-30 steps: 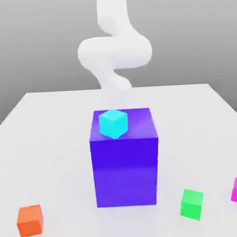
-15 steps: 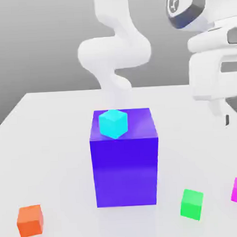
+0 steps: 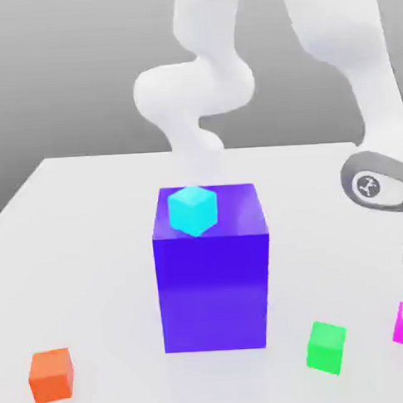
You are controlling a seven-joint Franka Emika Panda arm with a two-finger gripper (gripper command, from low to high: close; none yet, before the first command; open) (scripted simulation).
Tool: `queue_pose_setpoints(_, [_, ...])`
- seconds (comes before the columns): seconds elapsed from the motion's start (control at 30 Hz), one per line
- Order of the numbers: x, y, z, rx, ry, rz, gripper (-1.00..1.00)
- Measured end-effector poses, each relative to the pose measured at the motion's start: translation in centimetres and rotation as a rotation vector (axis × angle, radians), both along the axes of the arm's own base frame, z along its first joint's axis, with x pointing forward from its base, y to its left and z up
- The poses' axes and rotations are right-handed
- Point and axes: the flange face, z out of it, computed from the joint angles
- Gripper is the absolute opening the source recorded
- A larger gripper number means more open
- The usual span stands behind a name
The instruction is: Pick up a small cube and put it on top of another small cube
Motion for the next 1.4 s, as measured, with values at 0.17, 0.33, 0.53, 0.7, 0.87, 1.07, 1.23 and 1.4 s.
queue_pose_setpoints(0.17, [0.0, 0.0, 0.0, 0.000, 0.000, 0.000, -1.00])
queue_pose_setpoints(0.33, [0.1, 0.1, 3.4, 0.001, 0.000, -0.001, -1.00])
queue_pose_setpoints(0.53, [1.0, -2.6, 6.8, -0.027, -0.007, 0.090, -1.00])
queue_pose_setpoints(0.7, [2.2, -5.9, 7.9, -0.047, -0.011, 0.203, -1.00])
queue_pose_setpoints(0.87, [3.0, -9.2, 9.2, -0.049, -0.008, 0.313, -1.00])
queue_pose_setpoints(1.07, [3.7, -13.1, 10.7, -0.026, -0.001, 0.440, -1.00])
queue_pose_setpoints(1.23, [3.9, -14.9, 9.4, -0.002, 0.001, 0.515, -1.00])
queue_pose_setpoints(1.4, [3.8, -15.0, 5.2, -0.001, 0.001, 0.519, 1.00])
